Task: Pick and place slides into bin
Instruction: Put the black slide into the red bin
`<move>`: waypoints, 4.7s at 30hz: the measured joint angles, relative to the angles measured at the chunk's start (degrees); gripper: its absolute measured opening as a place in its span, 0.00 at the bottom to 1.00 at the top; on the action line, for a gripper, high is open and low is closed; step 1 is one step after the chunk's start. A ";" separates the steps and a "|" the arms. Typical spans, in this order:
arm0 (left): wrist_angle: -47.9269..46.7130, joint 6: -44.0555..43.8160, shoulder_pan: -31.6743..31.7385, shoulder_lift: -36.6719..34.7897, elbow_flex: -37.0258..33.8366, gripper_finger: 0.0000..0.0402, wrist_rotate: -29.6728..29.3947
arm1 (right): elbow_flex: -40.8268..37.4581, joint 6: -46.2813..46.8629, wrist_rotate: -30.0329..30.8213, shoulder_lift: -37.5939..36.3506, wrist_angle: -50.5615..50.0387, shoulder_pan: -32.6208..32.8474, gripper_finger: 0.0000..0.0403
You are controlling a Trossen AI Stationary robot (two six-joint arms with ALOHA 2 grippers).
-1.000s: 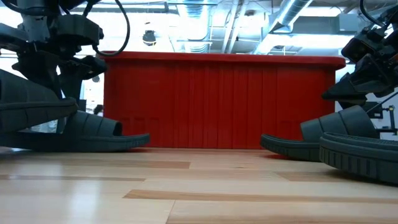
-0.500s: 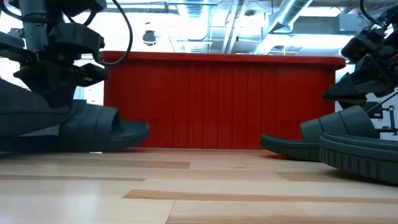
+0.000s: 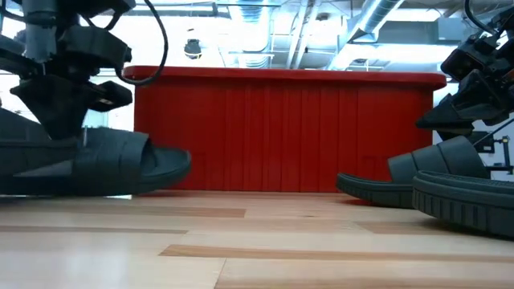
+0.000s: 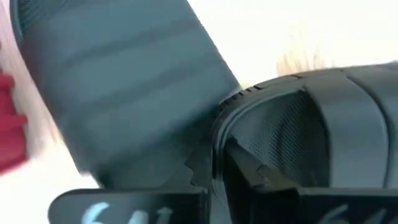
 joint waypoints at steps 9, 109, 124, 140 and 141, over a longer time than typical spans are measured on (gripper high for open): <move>-2.46 -1.56 -0.34 -2.47 0.96 0.01 -0.77 | 0.01 0.00 0.00 0.00 0.00 0.02 0.19; -17.42 51.05 55.46 24.50 70.84 0.01 -16.71 | 0.00 0.00 0.00 -0.01 0.00 0.00 0.19; -27.70 56.67 55.26 34.65 70.78 0.01 -14.08 | 0.02 0.00 0.01 -0.02 0.01 0.02 0.19; -27.61 57.54 54.34 35.42 70.20 0.01 -7.63 | 0.00 0.00 0.02 -0.02 0.02 0.02 0.19; -27.10 57.57 54.34 35.42 70.18 0.01 -7.62 | 0.00 0.00 0.02 -0.02 0.00 0.02 0.19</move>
